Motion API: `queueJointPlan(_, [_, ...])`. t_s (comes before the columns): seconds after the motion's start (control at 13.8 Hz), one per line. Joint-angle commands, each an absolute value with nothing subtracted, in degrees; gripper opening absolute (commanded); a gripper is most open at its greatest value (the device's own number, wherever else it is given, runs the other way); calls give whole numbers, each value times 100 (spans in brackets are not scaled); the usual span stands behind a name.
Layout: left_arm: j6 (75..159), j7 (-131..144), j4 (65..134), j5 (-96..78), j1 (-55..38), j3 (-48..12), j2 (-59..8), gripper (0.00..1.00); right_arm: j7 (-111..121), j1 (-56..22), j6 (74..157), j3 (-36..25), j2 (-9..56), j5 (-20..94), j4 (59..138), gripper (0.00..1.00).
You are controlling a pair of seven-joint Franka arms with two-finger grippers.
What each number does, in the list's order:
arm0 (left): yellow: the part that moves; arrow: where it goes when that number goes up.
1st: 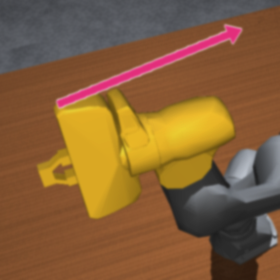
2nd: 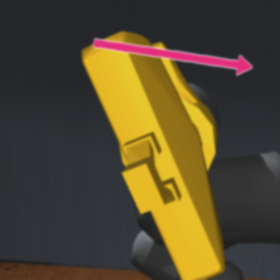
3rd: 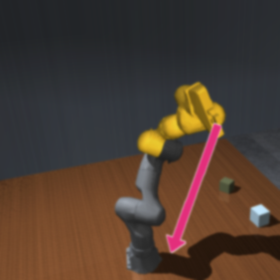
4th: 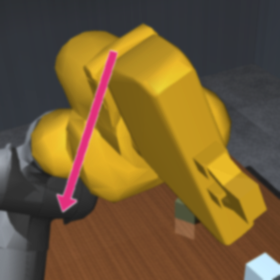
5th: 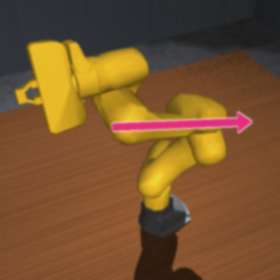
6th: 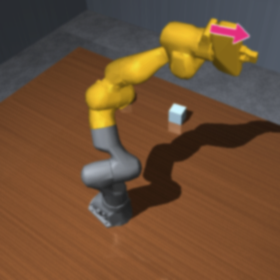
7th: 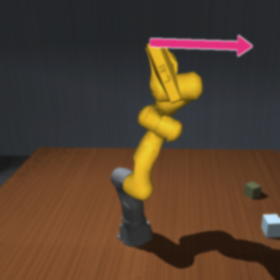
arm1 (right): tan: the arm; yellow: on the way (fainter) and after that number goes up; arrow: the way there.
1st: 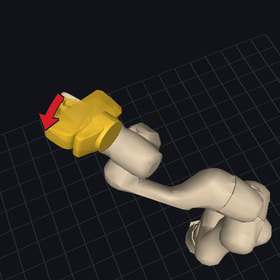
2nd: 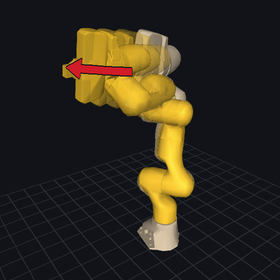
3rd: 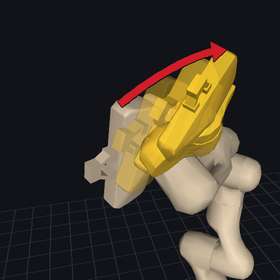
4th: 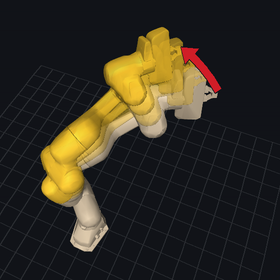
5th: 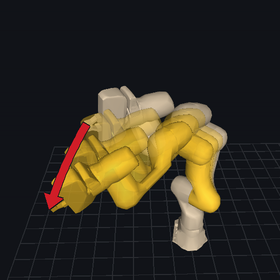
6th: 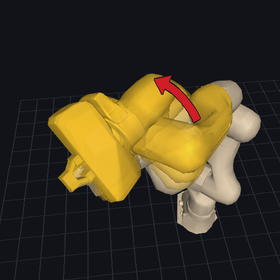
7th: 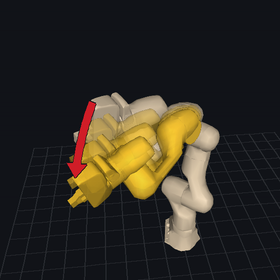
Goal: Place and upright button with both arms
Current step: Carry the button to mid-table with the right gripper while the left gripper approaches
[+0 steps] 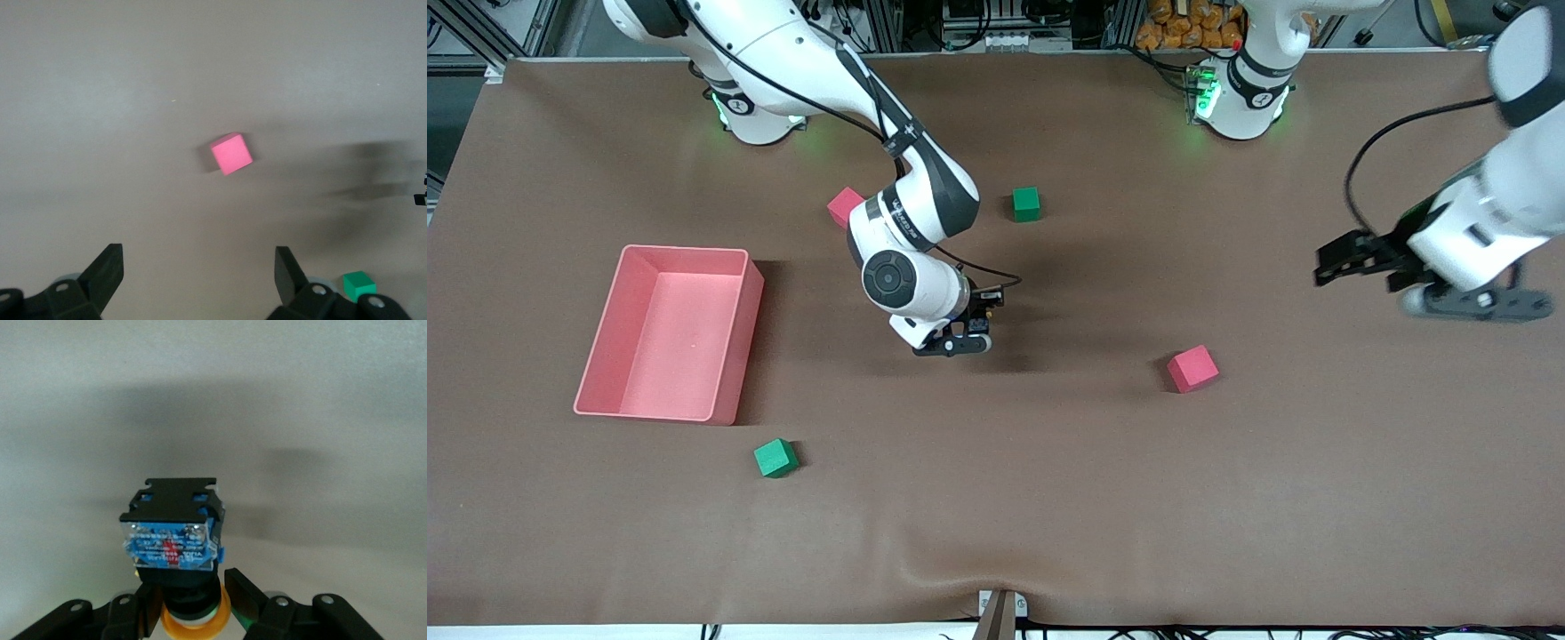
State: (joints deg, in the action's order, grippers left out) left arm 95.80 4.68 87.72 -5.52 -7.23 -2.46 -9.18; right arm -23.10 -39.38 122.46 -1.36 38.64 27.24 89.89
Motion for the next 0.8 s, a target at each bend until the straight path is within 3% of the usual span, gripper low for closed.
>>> queueJointPlan(0.0, [9887,475,8728,-650,-773,-255,-1247,100,-2496,-3990,12217,-193,4130,2900,8877,1])
queueJointPlan(0.36, [10396,1000,8806,-659,-1019,-255,-1538,100,-2514,-4148,12410,-202,4420,3190,8859,1])
queueJointPlan(0.73, [10801,2161,8798,-589,-1415,-246,-1801,100,-2505,-4183,12734,-202,4640,3199,8842,16])
